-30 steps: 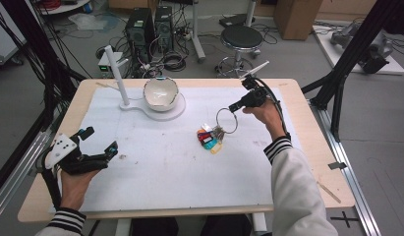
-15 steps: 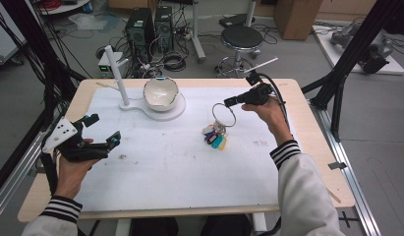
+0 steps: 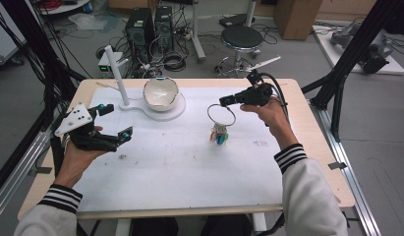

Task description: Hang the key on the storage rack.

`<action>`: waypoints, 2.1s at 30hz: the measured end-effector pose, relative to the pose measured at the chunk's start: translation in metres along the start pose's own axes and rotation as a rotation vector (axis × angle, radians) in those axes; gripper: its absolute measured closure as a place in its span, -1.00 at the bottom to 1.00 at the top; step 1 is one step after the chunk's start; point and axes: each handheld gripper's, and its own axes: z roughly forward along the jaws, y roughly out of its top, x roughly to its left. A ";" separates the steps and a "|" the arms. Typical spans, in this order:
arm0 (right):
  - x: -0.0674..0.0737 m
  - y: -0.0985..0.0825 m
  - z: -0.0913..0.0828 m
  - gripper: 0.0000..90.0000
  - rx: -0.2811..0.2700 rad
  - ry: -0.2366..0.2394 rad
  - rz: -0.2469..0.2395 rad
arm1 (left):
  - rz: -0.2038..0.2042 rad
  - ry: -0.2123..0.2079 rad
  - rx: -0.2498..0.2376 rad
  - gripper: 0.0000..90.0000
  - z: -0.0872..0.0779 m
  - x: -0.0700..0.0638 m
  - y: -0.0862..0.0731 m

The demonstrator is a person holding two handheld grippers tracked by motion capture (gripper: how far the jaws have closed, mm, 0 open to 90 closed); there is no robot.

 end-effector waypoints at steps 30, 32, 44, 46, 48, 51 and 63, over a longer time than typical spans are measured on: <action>0.050 0.014 0.032 0.96 -0.020 0.167 -0.311 | 0.028 -0.276 0.091 -0.96 0.071 -0.026 0.027; 0.054 0.014 0.035 0.96 -0.015 0.174 -0.316 | 0.024 -0.286 0.092 -0.96 0.075 -0.028 0.027; 0.067 0.018 0.048 0.96 -0.001 0.211 -0.352 | 0.041 -0.368 0.108 -0.96 0.095 -0.044 0.025; 0.069 0.018 0.049 0.96 0.001 0.212 -0.357 | 0.042 -0.390 0.109 -0.94 0.097 -0.046 0.026; 0.070 0.019 0.050 0.95 -0.004 0.214 -0.360 | 0.037 -0.410 0.110 -0.94 0.098 -0.048 0.026; 0.071 0.019 0.050 0.95 -0.002 0.225 -0.359 | 0.042 -0.430 0.102 -0.74 0.097 -0.048 0.028; 0.074 0.019 0.053 0.95 0.003 0.232 -0.372 | 0.054 -0.413 0.077 0.02 0.091 -0.046 0.030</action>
